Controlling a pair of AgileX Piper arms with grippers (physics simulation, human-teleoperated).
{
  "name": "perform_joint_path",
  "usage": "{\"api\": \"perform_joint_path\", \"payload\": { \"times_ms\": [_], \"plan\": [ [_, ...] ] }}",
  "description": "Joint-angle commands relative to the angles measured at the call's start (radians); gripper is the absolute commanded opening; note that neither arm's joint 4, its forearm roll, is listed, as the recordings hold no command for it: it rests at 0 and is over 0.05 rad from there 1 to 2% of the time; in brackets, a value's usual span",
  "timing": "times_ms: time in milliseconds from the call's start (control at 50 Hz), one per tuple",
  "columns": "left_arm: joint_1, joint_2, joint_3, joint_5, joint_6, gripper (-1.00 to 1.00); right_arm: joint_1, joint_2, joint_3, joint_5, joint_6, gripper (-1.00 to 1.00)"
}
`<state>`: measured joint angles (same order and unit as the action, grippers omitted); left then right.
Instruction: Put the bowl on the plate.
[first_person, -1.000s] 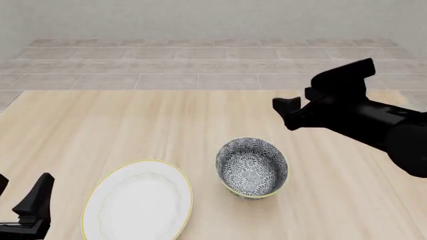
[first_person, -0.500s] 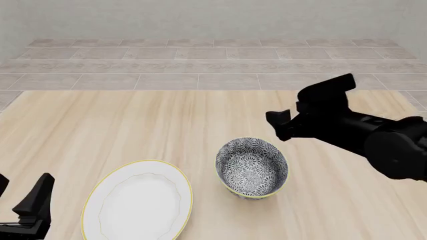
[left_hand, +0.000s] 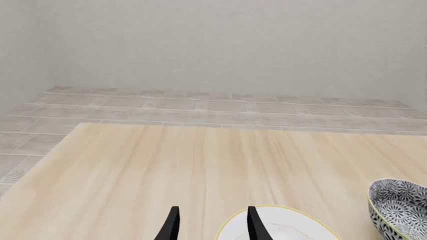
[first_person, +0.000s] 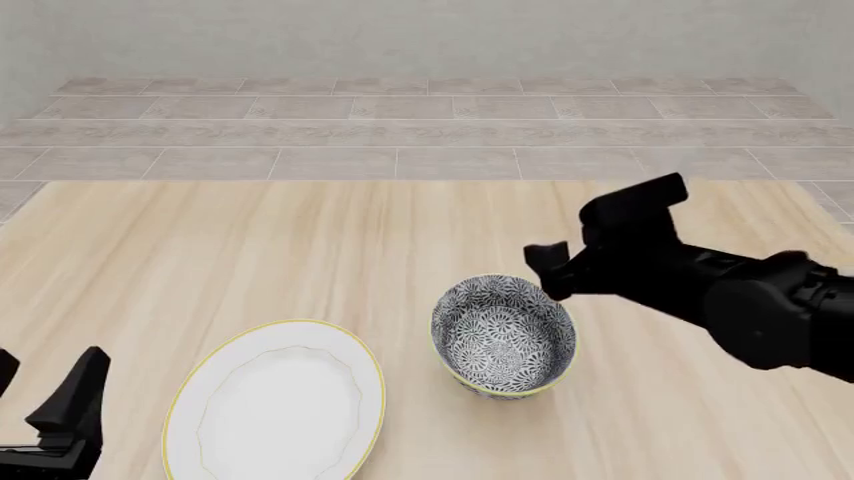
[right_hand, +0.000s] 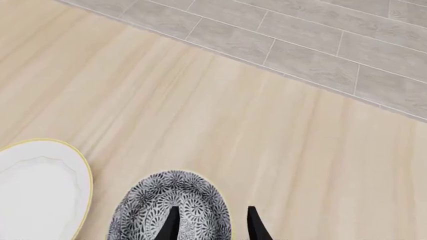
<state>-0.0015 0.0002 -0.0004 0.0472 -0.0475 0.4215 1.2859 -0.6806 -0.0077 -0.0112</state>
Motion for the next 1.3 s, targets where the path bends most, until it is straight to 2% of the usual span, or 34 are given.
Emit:
{"api": "perform_joint_path", "payload": {
  "times_ms": [20,1300],
  "plan": [
    [-0.002,0.0,0.0,0.002,0.0,1.0,-0.002,0.02,0.012,-0.016,0.006,1.0],
    [-0.012,0.0,0.0,0.001,0.001,1.0,-0.033,0.191,0.076,-0.16,0.043,1.0]
  ]
}}
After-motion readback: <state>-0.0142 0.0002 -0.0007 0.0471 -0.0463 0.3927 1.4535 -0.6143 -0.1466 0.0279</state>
